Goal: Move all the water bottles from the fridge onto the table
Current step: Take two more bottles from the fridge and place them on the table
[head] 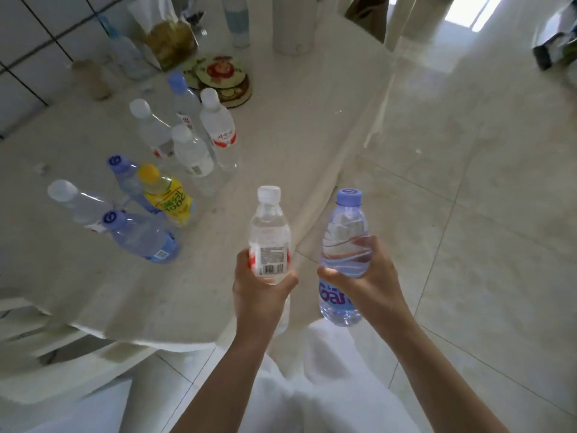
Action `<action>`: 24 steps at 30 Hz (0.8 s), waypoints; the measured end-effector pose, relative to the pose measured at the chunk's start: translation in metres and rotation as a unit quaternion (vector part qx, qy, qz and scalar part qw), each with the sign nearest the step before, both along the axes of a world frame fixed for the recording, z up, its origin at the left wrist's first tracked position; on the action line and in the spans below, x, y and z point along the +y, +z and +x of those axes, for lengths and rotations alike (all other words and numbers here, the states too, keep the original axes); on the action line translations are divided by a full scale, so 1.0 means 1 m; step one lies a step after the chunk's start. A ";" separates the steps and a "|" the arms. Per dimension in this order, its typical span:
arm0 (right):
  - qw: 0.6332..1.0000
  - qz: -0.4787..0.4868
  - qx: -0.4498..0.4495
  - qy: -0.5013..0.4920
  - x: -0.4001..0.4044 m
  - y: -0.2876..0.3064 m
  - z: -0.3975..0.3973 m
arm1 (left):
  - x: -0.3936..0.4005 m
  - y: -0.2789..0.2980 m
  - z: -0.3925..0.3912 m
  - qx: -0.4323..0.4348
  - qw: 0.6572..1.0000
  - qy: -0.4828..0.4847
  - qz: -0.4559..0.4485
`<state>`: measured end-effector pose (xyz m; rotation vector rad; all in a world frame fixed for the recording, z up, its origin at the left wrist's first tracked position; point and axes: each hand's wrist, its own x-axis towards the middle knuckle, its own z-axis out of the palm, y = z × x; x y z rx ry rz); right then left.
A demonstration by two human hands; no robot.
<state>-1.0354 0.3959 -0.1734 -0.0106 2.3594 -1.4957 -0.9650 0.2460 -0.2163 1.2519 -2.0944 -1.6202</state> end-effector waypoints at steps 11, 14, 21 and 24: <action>0.980 0.026 0.027 0.194 -0.033 0.006 -0.177 | 0.013 -0.001 -0.120 0.025 0.981 0.194 0.000; 0.973 0.046 0.037 0.225 -0.056 0.001 -0.200 | 0.002 0.002 -0.130 0.025 0.974 0.225 -0.004; 0.953 0.031 0.070 0.293 -0.121 -0.016 -0.230 | -0.042 -0.011 -0.143 0.012 0.964 0.264 -0.034; 0.942 0.019 0.094 0.321 -0.145 -0.027 -0.236 | -0.063 -0.015 -0.151 0.004 0.962 0.268 -0.043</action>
